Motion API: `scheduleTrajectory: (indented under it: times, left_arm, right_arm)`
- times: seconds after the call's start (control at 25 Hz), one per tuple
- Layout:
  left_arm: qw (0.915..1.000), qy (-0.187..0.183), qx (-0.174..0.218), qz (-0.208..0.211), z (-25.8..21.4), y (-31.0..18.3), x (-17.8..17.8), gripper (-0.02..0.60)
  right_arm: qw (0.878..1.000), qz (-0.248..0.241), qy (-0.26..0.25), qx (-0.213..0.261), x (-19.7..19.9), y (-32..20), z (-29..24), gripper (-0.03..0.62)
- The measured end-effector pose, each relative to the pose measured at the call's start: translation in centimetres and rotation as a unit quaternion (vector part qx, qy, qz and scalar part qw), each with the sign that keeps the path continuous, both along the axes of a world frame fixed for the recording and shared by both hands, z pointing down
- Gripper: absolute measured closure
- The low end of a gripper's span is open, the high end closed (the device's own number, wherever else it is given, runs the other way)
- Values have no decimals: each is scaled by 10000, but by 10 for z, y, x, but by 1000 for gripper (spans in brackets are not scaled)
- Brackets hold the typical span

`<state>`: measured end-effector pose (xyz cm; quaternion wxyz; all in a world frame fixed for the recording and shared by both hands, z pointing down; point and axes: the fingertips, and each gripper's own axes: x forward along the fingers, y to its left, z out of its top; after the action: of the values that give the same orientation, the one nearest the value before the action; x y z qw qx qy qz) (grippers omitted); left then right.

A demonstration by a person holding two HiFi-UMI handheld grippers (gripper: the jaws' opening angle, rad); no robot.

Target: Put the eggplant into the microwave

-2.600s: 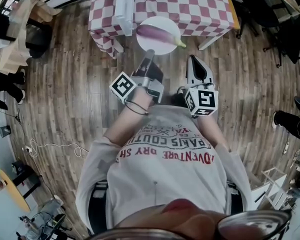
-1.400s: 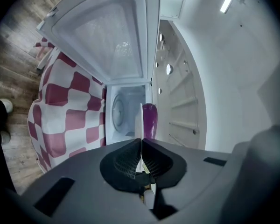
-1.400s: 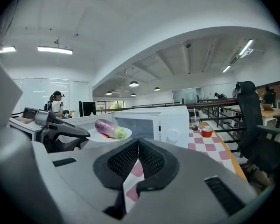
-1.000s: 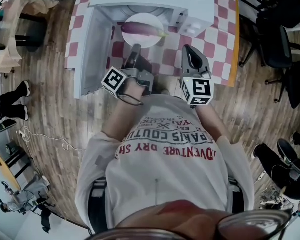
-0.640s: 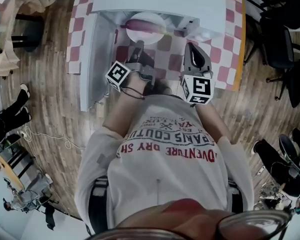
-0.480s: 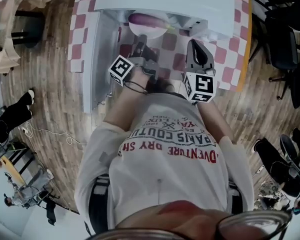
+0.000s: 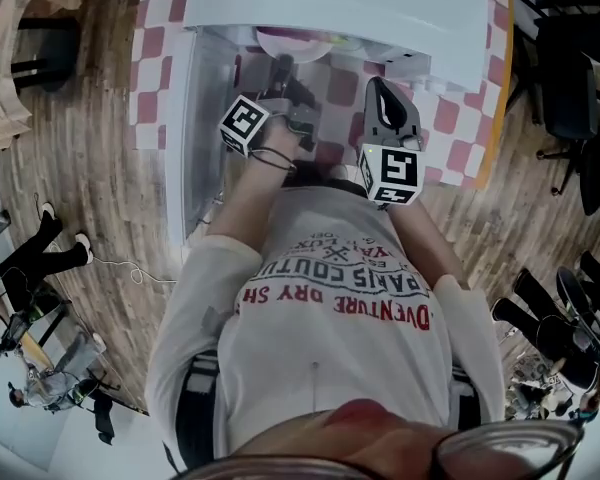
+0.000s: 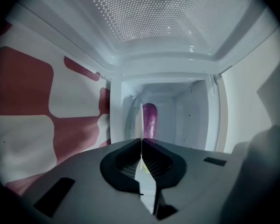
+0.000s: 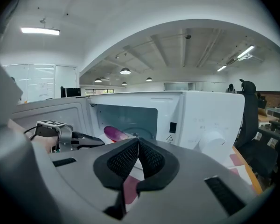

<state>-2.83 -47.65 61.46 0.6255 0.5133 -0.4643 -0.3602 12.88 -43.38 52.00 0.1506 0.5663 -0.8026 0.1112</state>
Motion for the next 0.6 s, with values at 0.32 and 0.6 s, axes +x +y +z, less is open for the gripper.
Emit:
scheduleTrajectory:
  times: [0.32, 0.6]
  left_arm:
    - [9998, -24, -177, 78, 14, -13, -2, 553]
    - [9988, -167, -402, 238, 18, -25, 3, 552]
  right_arm:
    - [9998, -66, 89, -191, -12, -5, 12, 569]
    - [9995, -57, 102, -297, -16, -6, 17, 569]
